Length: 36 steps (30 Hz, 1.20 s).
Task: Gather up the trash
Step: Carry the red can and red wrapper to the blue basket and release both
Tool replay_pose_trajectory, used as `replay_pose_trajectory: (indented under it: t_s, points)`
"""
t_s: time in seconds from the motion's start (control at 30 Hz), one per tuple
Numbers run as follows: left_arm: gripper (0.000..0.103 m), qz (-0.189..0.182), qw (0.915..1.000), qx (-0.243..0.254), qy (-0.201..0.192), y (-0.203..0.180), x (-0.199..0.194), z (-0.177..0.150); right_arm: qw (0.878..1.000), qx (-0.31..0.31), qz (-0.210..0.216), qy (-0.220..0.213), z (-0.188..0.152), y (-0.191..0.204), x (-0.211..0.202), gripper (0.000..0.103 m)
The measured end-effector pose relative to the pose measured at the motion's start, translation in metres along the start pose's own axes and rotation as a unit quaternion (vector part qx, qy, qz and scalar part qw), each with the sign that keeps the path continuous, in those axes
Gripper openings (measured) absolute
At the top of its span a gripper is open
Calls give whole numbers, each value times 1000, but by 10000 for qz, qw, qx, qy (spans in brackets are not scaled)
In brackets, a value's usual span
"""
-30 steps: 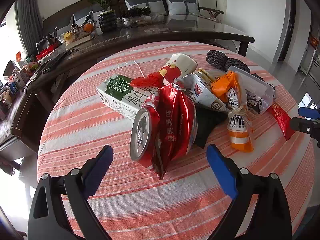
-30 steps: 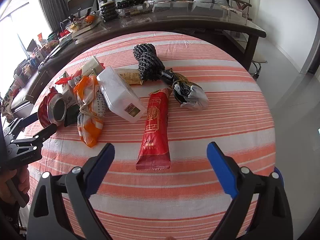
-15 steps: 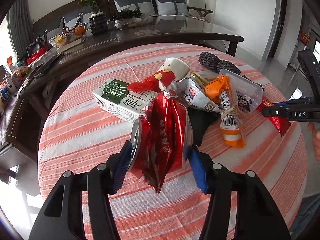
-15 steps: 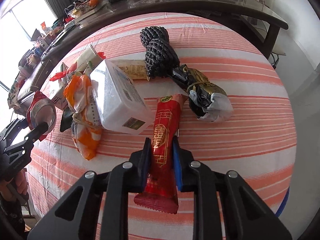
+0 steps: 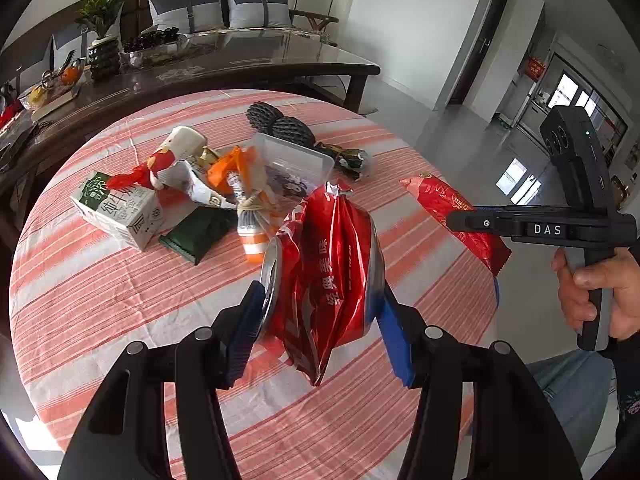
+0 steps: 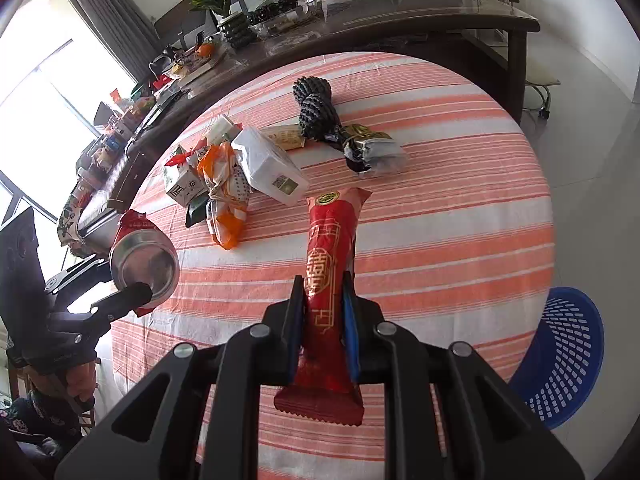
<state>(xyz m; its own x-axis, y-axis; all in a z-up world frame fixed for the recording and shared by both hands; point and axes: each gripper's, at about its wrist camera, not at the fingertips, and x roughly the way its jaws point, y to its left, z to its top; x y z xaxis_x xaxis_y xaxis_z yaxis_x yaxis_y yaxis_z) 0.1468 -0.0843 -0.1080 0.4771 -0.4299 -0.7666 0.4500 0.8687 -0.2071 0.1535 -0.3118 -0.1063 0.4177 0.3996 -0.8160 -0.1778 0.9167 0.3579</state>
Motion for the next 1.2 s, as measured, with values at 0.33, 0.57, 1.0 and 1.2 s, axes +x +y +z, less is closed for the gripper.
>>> replay_pose_trajectory:
  t_s: [0.33,0.57,1.0,1.2]
  points:
    - [55,-1390,9859,778,514,-161,75,45,9832,1206,-1199,-657,-52,-156,-87,17]
    - [56,-1611,9743,1186,1039,-256,173,59,9682,1785,-1591,-733,-81,-249,-92,17]
    - [56,-1756,9625,961,1830,-300,311,59,9603,2336,-1389,-628,-100,-329,-65,17]
    - [92,-1523,9687,897,1742,-300,328,62,9544,2688,-1189,-529,-108,-346,-52,57]
